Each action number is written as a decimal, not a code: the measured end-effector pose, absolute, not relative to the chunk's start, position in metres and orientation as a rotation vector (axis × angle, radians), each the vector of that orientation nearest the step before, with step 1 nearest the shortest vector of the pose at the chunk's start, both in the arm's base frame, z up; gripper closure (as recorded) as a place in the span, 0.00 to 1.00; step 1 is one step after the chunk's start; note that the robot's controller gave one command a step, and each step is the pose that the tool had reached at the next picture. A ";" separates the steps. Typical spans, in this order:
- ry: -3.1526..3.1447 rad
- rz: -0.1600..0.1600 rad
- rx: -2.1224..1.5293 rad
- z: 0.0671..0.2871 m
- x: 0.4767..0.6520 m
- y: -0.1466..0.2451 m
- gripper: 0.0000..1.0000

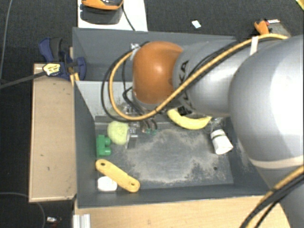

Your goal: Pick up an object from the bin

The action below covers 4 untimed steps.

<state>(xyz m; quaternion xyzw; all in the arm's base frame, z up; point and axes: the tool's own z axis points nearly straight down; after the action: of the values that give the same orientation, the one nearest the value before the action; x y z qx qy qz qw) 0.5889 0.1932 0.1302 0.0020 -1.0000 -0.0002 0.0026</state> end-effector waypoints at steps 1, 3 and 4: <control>-3.144 -0.002 -0.001 0.135 0.591 0.192 0.00; -3.142 -0.006 -0.205 0.071 0.590 0.201 0.00; -3.145 -0.006 -0.176 0.071 0.591 0.200 0.00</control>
Offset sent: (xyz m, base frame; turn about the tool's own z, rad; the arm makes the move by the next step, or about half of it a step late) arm 0.0023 0.0063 -0.0602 0.0743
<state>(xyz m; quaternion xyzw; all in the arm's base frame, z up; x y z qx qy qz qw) 0.5914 0.2003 0.0710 -0.0560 -0.9984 -0.0020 -0.0043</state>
